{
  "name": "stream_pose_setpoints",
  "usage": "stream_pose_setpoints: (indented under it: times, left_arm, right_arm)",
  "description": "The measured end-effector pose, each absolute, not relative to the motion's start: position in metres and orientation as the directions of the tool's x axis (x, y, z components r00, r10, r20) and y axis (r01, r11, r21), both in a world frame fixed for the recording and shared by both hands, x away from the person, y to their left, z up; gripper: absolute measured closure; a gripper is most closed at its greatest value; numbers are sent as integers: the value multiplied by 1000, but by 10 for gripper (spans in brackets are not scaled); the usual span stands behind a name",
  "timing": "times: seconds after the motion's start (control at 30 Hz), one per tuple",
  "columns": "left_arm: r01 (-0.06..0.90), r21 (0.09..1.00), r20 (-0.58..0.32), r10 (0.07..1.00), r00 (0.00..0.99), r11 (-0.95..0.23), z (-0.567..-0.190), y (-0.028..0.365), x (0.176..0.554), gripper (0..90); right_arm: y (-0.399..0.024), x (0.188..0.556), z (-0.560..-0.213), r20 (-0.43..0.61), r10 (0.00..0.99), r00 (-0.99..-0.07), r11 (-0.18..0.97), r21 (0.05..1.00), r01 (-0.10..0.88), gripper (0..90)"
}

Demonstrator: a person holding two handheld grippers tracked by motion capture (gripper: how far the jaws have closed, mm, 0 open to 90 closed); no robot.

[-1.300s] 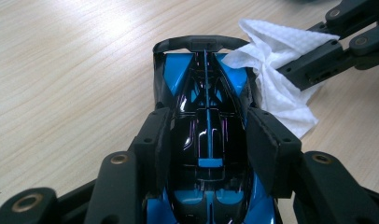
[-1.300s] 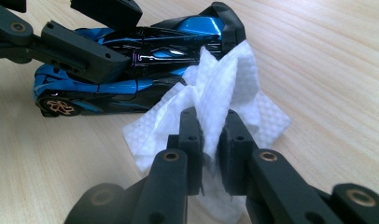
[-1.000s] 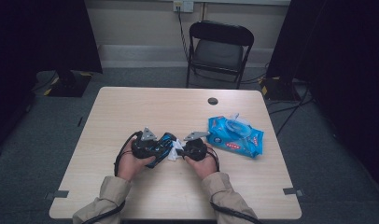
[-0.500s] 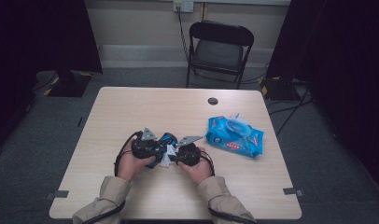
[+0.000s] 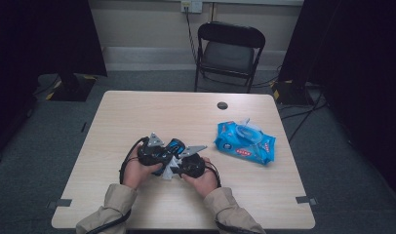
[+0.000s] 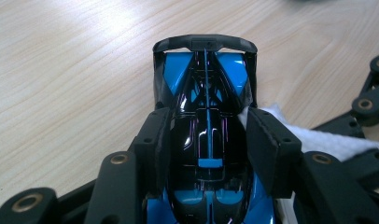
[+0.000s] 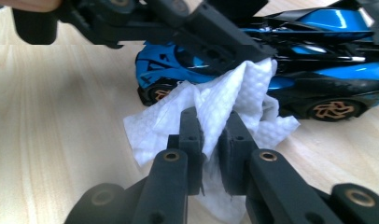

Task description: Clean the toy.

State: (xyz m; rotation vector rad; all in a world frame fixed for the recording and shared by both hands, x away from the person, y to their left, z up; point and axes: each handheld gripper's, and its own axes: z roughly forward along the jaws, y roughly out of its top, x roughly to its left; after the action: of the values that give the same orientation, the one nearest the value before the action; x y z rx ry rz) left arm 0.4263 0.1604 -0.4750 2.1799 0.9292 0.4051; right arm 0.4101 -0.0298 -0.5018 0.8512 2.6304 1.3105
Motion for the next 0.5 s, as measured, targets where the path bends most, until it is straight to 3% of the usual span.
stream_pose_setpoints:
  times: [0.5]
  left_arm:
    - [500, 726, 0, 727, 686, -472, -475, 160, 426, 512]
  right_arm:
    - [-21, 398, -502, 179, 474, -862, 490, 760, 427, 814]
